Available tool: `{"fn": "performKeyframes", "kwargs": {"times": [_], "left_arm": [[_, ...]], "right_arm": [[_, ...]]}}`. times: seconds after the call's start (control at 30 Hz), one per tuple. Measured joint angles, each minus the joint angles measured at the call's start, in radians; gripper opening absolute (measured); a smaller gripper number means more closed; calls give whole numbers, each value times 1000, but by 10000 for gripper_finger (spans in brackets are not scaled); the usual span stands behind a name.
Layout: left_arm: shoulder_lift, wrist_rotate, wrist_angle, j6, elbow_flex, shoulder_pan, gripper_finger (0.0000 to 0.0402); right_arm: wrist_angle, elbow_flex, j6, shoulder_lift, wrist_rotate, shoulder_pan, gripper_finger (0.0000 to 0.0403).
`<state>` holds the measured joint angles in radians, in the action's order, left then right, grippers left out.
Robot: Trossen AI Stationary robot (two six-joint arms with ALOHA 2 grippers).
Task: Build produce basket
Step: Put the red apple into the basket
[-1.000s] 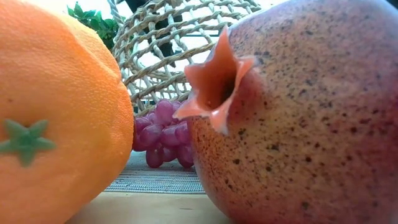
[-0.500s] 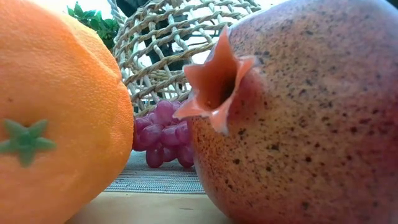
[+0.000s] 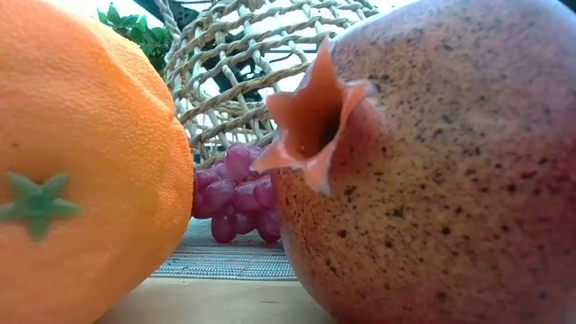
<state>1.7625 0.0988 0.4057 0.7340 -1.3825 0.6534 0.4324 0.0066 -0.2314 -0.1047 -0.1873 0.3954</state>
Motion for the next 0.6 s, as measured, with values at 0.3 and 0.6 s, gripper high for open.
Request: {"fn": "performKeyframes", "kwargs": {"times": [0.3, 0.6], "left_arm": [[78, 67, -56, -199, 0, 71, 389], [179, 72, -142, -235, 0, 70, 389]], "right_arm": [[0, 0, 0, 0, 0, 0, 310], [0, 0, 0, 0, 0, 0, 310]]}}
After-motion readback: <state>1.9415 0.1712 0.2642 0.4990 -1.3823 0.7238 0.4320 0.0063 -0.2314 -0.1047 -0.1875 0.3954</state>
